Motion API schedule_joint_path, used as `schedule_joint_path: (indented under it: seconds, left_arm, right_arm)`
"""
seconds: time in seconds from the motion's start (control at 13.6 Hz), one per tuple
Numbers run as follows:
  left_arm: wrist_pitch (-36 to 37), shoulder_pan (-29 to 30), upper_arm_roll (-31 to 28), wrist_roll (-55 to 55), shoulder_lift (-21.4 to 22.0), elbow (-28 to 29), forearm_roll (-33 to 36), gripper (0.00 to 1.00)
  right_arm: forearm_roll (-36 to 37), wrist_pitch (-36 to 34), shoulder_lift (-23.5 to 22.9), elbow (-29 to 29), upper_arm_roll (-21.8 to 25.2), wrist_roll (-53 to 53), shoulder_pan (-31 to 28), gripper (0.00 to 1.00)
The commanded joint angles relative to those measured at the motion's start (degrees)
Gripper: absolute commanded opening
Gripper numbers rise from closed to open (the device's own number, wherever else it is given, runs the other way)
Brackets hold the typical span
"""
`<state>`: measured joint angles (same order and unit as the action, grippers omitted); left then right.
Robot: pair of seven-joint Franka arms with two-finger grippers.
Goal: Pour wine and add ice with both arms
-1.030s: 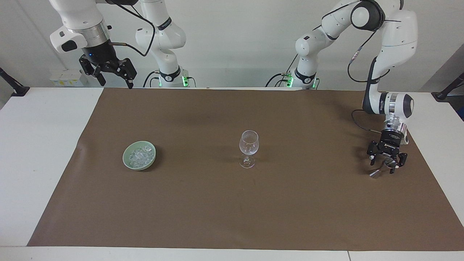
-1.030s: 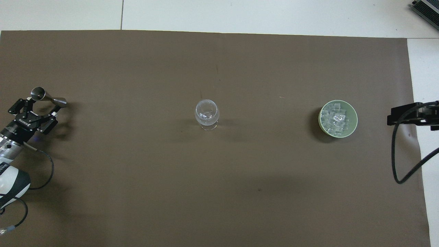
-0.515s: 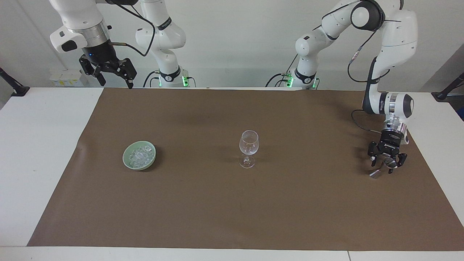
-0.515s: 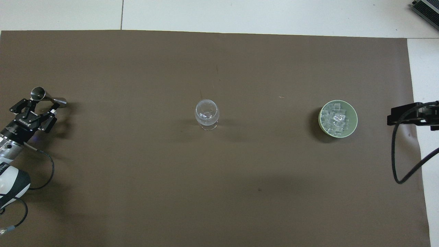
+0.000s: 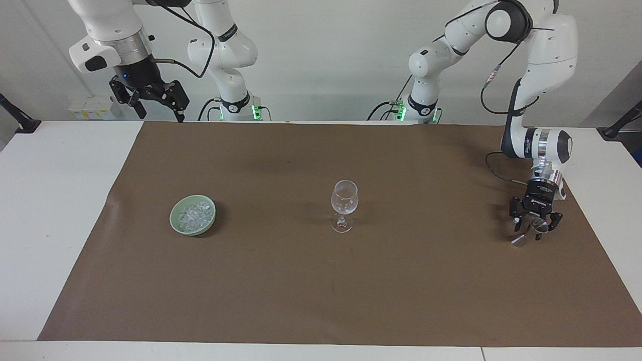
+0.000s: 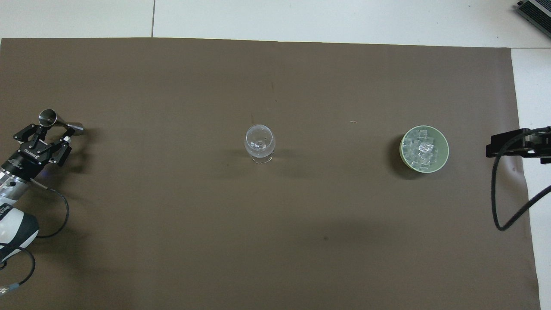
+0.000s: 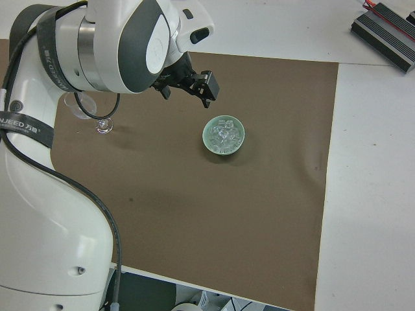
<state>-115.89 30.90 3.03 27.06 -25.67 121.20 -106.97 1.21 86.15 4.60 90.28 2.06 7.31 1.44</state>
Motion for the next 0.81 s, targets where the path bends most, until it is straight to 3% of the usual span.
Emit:
schedule_joint_path:
  seconds: [0.0,0.74]
  left_arm:
    - [0.76,-1.02,-0.65,-1.22,-0.34,0.17,-1.57,0.56]
    - [0.23,-1.55,-0.65,-0.87,-0.34,0.35,-4.2,0.55]
  right_arm:
    - [-0.16,-0.55,0.76,0.6,0.14,-0.37,0.23,1.0]
    - [-0.16,-0.55,0.76,0.6,0.14,-0.37,0.23,1.0]
